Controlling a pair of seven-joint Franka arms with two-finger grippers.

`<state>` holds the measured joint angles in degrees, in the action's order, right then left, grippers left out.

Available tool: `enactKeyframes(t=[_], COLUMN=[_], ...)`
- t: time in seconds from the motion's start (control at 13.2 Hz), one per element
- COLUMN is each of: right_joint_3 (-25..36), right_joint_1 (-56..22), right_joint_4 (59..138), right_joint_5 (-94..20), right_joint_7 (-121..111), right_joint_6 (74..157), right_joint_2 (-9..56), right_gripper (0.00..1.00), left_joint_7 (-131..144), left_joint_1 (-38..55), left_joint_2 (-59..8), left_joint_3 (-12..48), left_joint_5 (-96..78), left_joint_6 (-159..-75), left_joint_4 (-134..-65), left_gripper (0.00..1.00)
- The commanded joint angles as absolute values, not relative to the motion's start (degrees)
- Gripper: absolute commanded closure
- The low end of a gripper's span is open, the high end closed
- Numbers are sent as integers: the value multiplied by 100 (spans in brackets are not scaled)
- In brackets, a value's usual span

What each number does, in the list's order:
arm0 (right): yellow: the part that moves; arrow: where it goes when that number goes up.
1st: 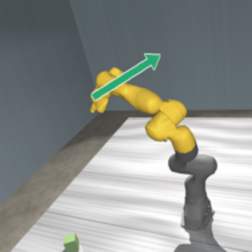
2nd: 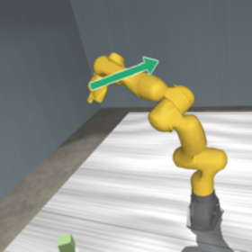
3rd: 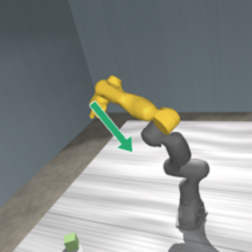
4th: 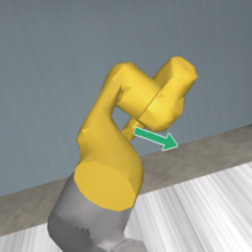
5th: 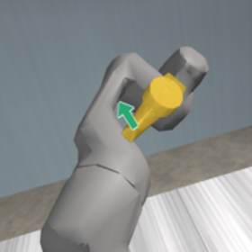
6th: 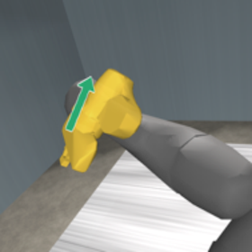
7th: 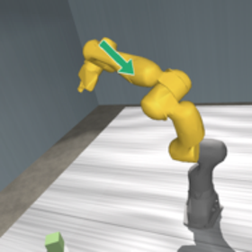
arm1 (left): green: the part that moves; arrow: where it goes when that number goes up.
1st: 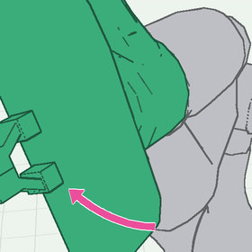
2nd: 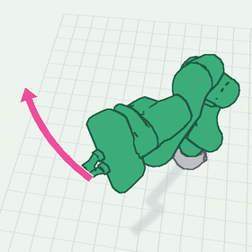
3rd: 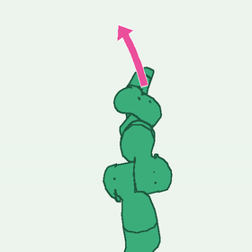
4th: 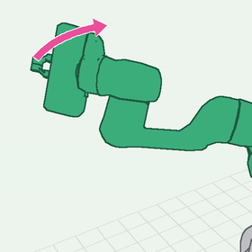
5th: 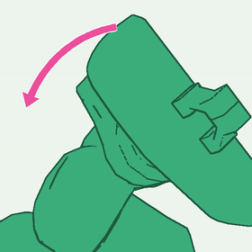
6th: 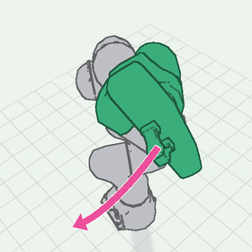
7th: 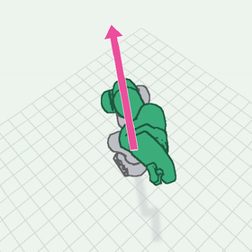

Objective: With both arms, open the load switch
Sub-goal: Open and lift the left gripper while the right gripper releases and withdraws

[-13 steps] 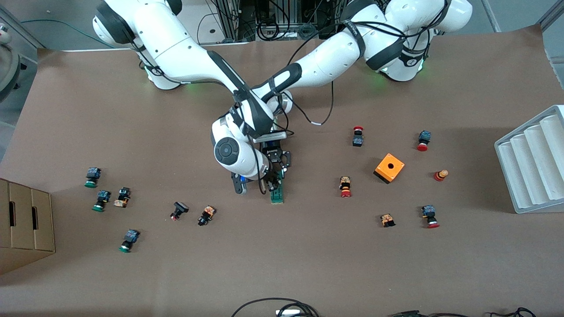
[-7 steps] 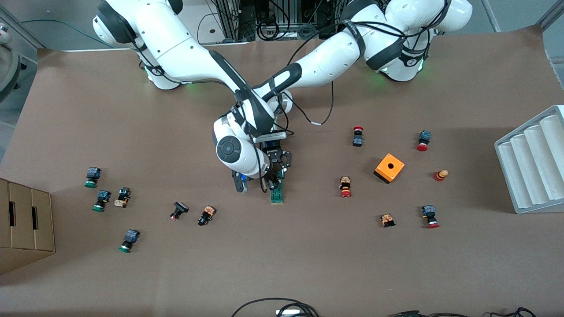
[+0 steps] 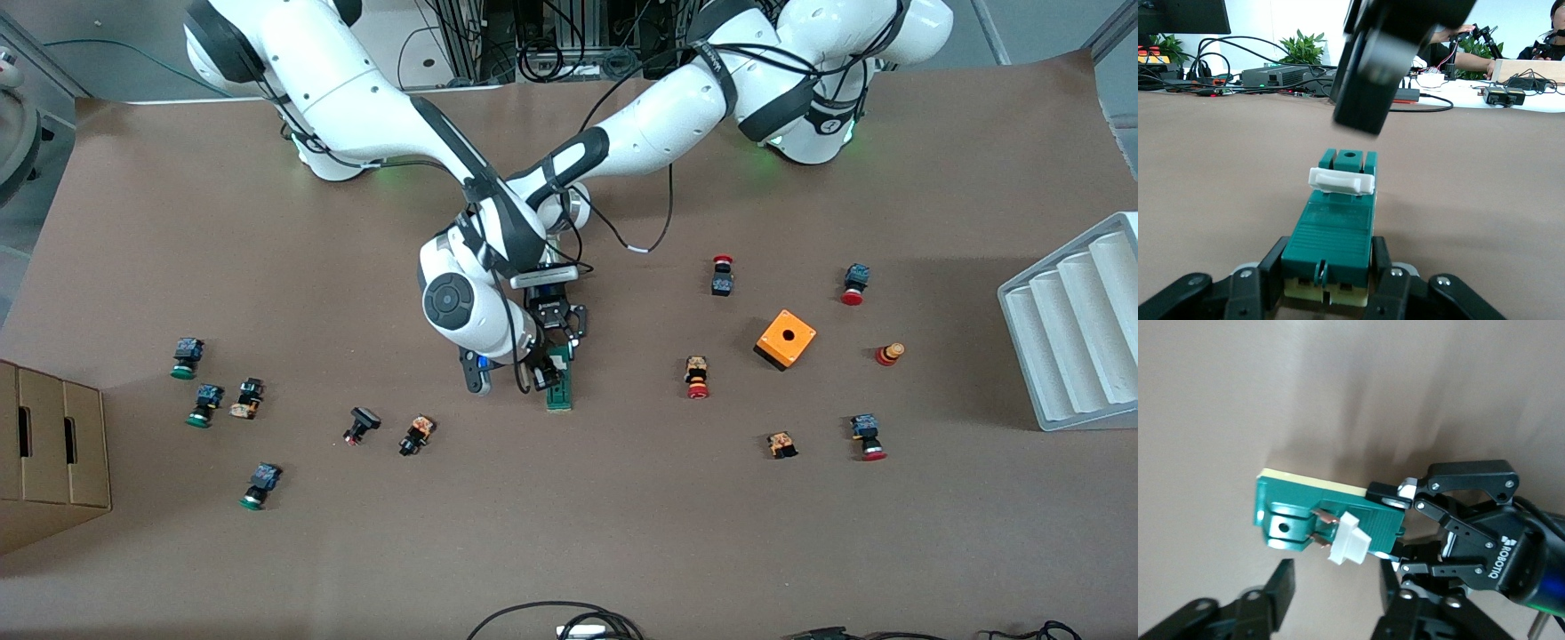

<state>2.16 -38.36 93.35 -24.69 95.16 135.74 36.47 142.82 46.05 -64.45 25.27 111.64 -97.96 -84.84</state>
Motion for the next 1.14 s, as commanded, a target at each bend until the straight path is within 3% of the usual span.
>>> enactKeyframes(t=[0.0, 0.45, 0.53, 0.76, 1.06], right_joint_3=[211, 246, 246, 246, 246], right_joint_1=[-3569, -2656, -2524, -2154, -1592], right_joint_4=[9360, 9431, 9431, 9500, 9860], right_joint_5=[-2277, -1812, -1637, -1319, -968], right_joint_7=[8854, 6578, 6252, 5013, 3336], right_joint_6=[13202, 11912, 11692, 11085, 10645], right_joint_2=[3174, 2234, 2102, 1680, 916], right_gripper=[0, 0, 0, 0, 0], left_joint_7=[14212, 14194, 14081, 13606, 12983], left_joint_1=[4605, 4579, 4570, 4562, 4579], left_joint_2=[-6627, -6610, -6601, -6539, -6189], left_joint_3=[2558, 2566, 2558, 2549, 2549], left_joint_5=[11109, 11118, 11118, 11101, 10435], left_joint_6=[-9932, -9984, -10028, -10028, -10028], left_joint_4=[-8341, -8341, -8332, -8306, -8341], left_gripper=[45, 41, 38, 0, 0])
